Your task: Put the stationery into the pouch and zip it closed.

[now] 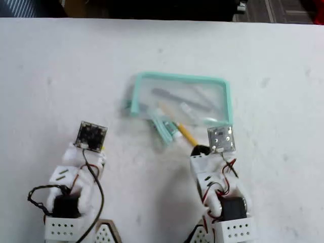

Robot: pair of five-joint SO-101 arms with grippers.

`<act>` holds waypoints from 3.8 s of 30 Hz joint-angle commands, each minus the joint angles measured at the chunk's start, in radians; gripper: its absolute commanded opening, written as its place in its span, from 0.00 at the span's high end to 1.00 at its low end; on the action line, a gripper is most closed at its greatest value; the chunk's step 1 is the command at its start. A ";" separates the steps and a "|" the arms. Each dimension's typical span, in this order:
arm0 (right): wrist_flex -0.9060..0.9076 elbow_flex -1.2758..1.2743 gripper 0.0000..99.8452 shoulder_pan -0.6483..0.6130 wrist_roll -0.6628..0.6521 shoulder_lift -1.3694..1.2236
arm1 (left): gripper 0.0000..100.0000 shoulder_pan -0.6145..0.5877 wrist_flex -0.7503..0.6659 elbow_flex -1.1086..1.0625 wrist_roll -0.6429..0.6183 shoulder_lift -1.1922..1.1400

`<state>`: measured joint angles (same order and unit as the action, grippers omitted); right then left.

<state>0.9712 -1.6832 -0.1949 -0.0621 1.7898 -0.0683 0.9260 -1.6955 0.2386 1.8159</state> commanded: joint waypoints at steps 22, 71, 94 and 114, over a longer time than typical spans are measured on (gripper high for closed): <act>0.018 0.020 0.98 0.206 -0.361 0.013 | 0.98 -0.005 0.002 0.003 0.011 0.012; -0.021 -0.006 0.98 0.213 -0.463 0.013 | 0.97 0.012 -0.026 0.411 0.003 0.008; -0.070 -0.006 0.98 0.262 -0.460 0.013 | 0.97 0.067 -0.014 0.361 -0.060 0.007; -0.044 -0.006 0.98 0.259 -0.463 0.012 | 0.98 -0.051 0.009 0.767 -0.068 -0.797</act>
<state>0.9252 -1.6817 0.0598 -0.5163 1.7898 -0.1005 0.9843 -0.9206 0.1834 1.0625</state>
